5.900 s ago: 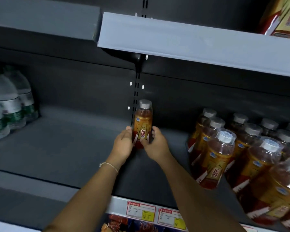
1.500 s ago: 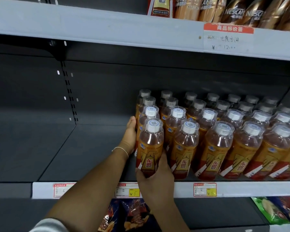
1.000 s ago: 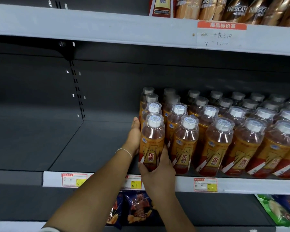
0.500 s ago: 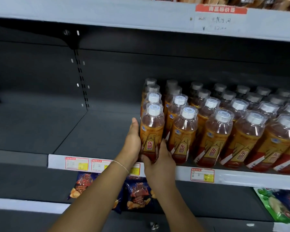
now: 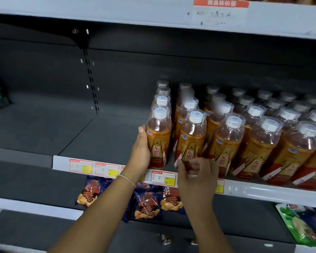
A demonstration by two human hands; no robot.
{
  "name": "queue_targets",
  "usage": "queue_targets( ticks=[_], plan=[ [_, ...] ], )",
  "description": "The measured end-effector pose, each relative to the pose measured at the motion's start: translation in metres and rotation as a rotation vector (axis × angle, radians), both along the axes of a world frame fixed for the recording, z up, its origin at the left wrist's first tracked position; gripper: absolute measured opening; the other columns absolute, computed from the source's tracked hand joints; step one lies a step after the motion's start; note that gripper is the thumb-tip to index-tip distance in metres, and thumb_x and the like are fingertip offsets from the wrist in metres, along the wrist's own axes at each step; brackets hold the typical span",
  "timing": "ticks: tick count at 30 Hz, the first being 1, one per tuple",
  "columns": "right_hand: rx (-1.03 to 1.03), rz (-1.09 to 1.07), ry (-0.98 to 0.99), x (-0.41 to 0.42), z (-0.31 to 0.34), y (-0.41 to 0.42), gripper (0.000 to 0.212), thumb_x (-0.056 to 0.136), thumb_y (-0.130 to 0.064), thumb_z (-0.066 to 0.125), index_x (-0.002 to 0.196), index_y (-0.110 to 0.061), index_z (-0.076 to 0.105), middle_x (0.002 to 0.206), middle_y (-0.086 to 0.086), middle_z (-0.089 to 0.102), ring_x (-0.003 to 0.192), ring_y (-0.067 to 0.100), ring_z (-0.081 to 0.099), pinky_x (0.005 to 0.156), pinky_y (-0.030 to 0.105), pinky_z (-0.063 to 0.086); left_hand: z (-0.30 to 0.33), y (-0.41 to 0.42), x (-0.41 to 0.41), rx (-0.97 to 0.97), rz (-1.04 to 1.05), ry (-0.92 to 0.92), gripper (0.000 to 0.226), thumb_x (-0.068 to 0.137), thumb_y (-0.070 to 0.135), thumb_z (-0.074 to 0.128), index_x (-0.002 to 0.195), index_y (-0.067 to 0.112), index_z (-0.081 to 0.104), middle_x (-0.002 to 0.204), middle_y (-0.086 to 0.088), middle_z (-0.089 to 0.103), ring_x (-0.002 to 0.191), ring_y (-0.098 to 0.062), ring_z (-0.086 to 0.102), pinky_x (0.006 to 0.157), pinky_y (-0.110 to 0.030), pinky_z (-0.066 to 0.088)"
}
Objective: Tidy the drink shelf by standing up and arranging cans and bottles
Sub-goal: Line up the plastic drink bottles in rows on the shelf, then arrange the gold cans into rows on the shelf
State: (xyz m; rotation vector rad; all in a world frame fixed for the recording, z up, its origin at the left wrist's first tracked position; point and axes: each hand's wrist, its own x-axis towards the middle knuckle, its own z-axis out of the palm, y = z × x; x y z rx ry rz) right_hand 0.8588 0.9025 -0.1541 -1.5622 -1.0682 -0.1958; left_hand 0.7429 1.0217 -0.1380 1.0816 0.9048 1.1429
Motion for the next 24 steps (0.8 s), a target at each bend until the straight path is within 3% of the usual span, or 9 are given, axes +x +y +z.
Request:
queue_targets(
  ticks=[3,4,6,9,13,17,21,24],
  plan=[
    [-0.162,0.058,0.047,0.010,-0.002,0.005,0.026,0.081,-0.018,0.083,0.089,-0.013,0.059,0.123,0.017,0.059,0.114,0.017,0.055,0.078,0.021,0.048,0.002,-0.008,0.000,0.019,0.051,0.057,0.094,0.060,0.100,0.031,0.122,0.038,0.065,0.115,0.003,0.072,0.112,-0.014,0.065,0.105,-0.044,0.045],
    [-0.219,0.084,0.059,0.011,-0.003,0.007,0.026,0.085,-0.022,0.080,0.089,-0.017,0.056,0.122,0.014,0.060,0.114,0.023,0.060,0.079,0.021,0.048,0.002,-0.011,0.000,0.037,0.064,0.088,0.094,0.061,0.100,0.028,0.122,0.039,0.064,0.115,0.005,0.071,0.112,-0.012,0.065,0.105,-0.043,0.046],
    [-0.259,0.095,0.058,0.014,-0.007,0.011,0.027,0.087,-0.028,0.078,0.086,-0.021,0.051,0.103,0.005,0.064,0.096,0.022,0.063,0.070,0.008,0.039,0.004,-0.016,-0.001,0.081,0.073,0.150,0.092,0.063,0.100,0.022,0.123,0.042,0.062,0.116,0.008,0.070,0.113,-0.009,0.063,0.105,-0.040,0.045],
    [-0.245,0.069,0.095,0.015,-0.008,0.013,0.031,0.084,-0.032,0.080,0.081,-0.024,0.050,0.080,-0.006,0.059,0.071,0.002,0.052,0.059,0.005,0.030,0.008,-0.020,-0.002,0.131,0.086,0.199,0.092,0.064,0.099,0.017,0.123,0.043,0.061,0.117,0.010,0.068,0.113,-0.004,0.060,0.102,-0.033,0.045],
    [-0.250,0.057,0.138,0.014,-0.009,0.013,0.033,0.083,-0.039,0.080,0.082,-0.030,0.049,0.075,-0.018,0.053,0.067,-0.006,0.051,0.052,0.006,0.037,0.010,-0.023,-0.001,0.150,0.077,0.219,0.097,0.066,0.097,0.016,0.130,0.038,0.057,0.122,0.006,0.066,0.117,-0.009,0.059,0.106,-0.038,0.044],
    [-0.253,0.060,0.136,0.016,-0.009,0.013,0.033,0.082,-0.039,0.081,0.081,-0.028,0.049,0.076,-0.018,0.054,0.068,-0.005,0.052,0.063,-0.002,0.037,0.009,-0.024,-0.003,0.172,0.090,0.272,0.093,0.069,0.096,0.012,0.128,0.039,0.056,0.121,0.008,0.064,0.117,-0.008,0.057,0.109,-0.044,0.042],
    [-0.266,0.059,0.110,0.017,-0.007,0.005,0.032,0.084,-0.036,0.080,0.077,-0.024,0.052,0.085,-0.008,0.063,0.077,-0.006,0.055,0.067,-0.001,0.036,0.004,-0.036,-0.004,0.358,0.277,0.314,0.075,0.091,0.072,0.019,0.146,0.026,0.038,0.146,0.001,0.046,0.136,-0.013,0.041,0.114,-0.045,0.034],
    [-0.124,-0.064,0.066,0.019,-0.005,-0.011,0.032,0.083,-0.027,0.083,0.076,-0.024,0.051,0.078,-0.014,0.054,0.076,-0.006,0.051,0.070,-0.003,0.035,-0.003,-0.064,-0.006,0.631,0.471,0.298,0.049,0.098,0.040,0.038,0.141,0.015,0.039,0.137,-0.003,0.043,0.129,-0.013,0.043,0.109,-0.032,0.037]
  ],
)
